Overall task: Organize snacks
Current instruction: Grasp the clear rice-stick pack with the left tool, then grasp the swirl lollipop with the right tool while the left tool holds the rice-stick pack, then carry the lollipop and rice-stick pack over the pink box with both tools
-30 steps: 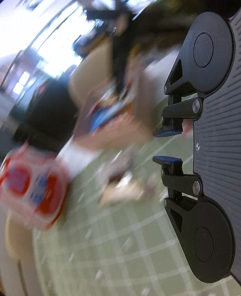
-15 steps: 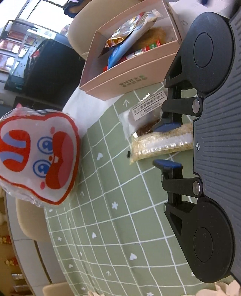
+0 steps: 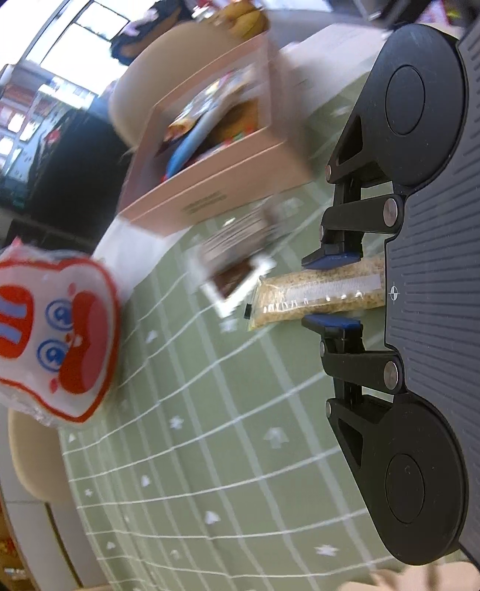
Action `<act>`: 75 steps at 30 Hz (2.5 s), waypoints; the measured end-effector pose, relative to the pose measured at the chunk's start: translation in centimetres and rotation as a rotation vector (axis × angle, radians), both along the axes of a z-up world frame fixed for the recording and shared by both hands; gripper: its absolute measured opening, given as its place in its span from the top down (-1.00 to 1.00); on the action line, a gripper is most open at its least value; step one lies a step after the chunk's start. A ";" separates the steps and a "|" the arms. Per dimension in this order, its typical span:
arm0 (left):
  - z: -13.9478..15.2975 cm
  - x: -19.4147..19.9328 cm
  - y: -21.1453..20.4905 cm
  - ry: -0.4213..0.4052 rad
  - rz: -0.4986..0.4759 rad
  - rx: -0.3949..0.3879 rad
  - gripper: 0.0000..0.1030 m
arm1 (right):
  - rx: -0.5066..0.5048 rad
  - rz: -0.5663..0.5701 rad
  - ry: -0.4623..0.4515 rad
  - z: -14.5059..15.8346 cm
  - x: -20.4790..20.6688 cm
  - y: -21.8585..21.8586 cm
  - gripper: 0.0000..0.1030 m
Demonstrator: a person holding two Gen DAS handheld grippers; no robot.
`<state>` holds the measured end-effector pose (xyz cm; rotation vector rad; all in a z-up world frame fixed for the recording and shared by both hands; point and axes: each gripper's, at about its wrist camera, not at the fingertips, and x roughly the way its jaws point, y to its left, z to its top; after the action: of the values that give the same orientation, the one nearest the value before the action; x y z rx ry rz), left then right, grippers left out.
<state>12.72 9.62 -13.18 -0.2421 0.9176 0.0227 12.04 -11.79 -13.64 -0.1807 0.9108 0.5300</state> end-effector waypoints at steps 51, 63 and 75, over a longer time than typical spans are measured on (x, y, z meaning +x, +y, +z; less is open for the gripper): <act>-0.8 -7.3 -0.6 0.035 -0.019 -0.023 0.35 | -0.037 0.031 -0.063 -1.5 1.4 1.8 0.11; -0.6 -7.1 -1.4 0.076 -0.016 0.010 0.37 | 0.076 -0.042 -0.101 3.5 -1.9 -3.3 0.12; 8.8 -7.7 -5.2 -0.175 -0.203 -0.186 0.41 | 0.166 -0.160 -0.284 12.2 -3.5 -11.2 0.12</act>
<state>5.04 4.39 -4.42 -0.3173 0.7661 -0.2693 8.57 -22.94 -1.46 -0.0300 0.5953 0.4158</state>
